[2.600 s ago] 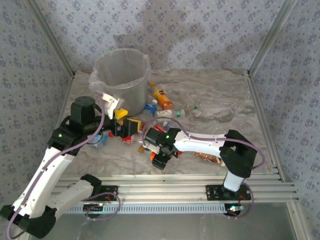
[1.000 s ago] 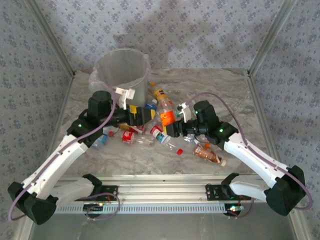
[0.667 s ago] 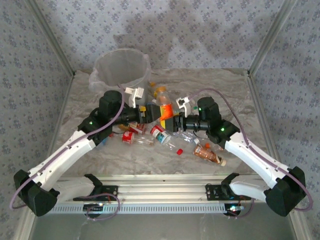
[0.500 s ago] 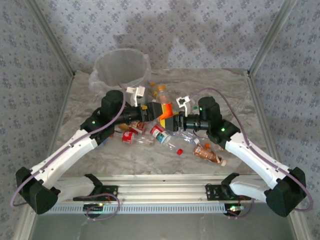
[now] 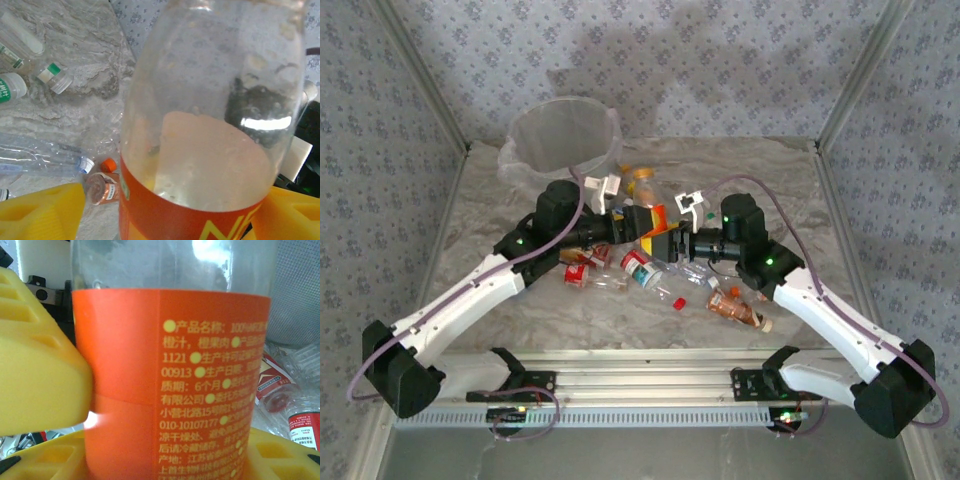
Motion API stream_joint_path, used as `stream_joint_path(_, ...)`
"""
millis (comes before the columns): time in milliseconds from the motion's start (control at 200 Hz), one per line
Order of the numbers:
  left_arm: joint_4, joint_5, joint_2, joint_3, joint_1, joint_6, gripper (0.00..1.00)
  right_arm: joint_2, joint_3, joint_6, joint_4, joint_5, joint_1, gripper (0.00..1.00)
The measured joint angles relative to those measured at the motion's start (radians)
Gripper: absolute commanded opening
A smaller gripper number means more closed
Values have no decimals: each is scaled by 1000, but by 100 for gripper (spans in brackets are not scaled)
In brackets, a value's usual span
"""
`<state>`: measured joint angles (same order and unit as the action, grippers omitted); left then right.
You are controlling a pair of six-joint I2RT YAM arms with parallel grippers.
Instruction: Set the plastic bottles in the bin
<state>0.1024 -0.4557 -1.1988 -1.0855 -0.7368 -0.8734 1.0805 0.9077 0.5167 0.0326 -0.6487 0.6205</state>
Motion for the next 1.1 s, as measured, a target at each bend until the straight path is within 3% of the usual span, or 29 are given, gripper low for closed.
stream_joint_path(495, -6, 3, -2, -11, -10, 20, 52, 0, -8, 0, 1, -1, 4, 56)
stream_joint_path(824, 43, 19, -2, -55, -11, 45, 49, -5, -8, -11, 7, -3, 10, 84)
stream_joint_path(1099, 209, 47, -40, -241, 26, 134, 48, -98, -2, -43, 77, 6, 10, 99)
